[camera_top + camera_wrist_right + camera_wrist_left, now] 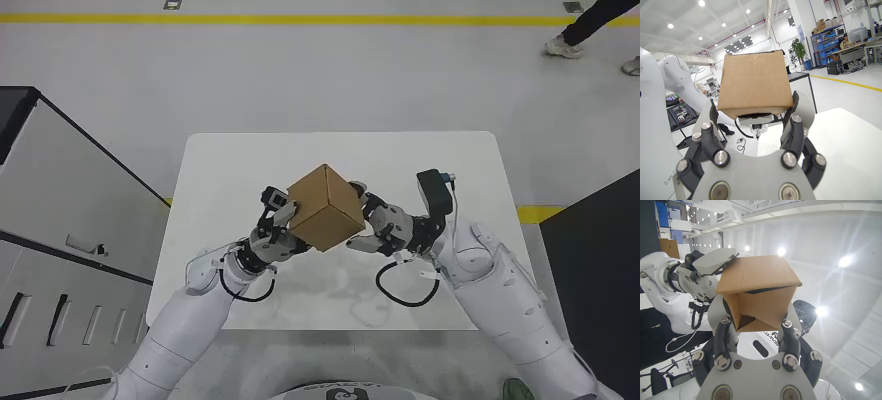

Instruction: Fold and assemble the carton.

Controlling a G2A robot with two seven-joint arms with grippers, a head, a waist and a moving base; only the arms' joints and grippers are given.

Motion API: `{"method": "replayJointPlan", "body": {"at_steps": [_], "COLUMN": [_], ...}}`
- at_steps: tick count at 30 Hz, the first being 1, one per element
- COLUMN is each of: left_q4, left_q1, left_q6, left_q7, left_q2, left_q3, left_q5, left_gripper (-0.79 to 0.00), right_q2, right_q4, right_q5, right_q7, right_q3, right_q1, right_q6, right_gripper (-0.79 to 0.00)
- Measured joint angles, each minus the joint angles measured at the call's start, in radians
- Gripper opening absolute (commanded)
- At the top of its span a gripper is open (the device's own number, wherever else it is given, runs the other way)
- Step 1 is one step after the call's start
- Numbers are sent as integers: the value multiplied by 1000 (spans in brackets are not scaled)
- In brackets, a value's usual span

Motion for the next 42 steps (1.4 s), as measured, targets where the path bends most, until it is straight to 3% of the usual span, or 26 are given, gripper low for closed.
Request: {"method": "replayJointPlan", "body": {"at_steps": [9, 13, 24, 30, 31, 32, 33, 34, 42], "left_q4": [-2, 0, 5, 10, 11, 13, 14, 15, 22], "left_q1": [6, 5, 3, -1, -2, -3, -4, -4, -9], "left_q6": [12, 16, 24, 28, 29, 29, 29, 31, 33], "left_q7": [9, 6, 4, 5, 5, 5, 5, 5, -6], "left_q2": [-6, -9, -17, -21, -22, -23, -24, -24, -30], "left_q3": [-5, -4, -6, -6, -6, -6, -5, -5, -4], "left_q5": [3, 6, 15, 19, 19, 20, 20, 20, 18], "left_gripper": [-785, -785, -785, -776, -545, -409, -117, 0, 0], "right_q2": [5, 5, 3, 2, 2, 2, 2, 2, 3], "right_q4": [-12, -12, 1, 6, 8, 8, 9, 10, 17], "right_q5": [-16, -22, -25, -26, -27, -27, -27, -27, -22], "right_q7": [-20, -31, -40, -43, -43, -43, -43, -44, -44], "right_q3": [25, 30, 30, 31, 32, 32, 34, 35, 39], "right_q1": [-17, -23, -20, -19, -19, -19, -19, -19, -19], "right_q6": [0, 0, 12, 14, 14, 14, 14, 13, 8], "right_gripper": [-95, -157, -493, -714, -760, -785, -785, -785, -785]}}
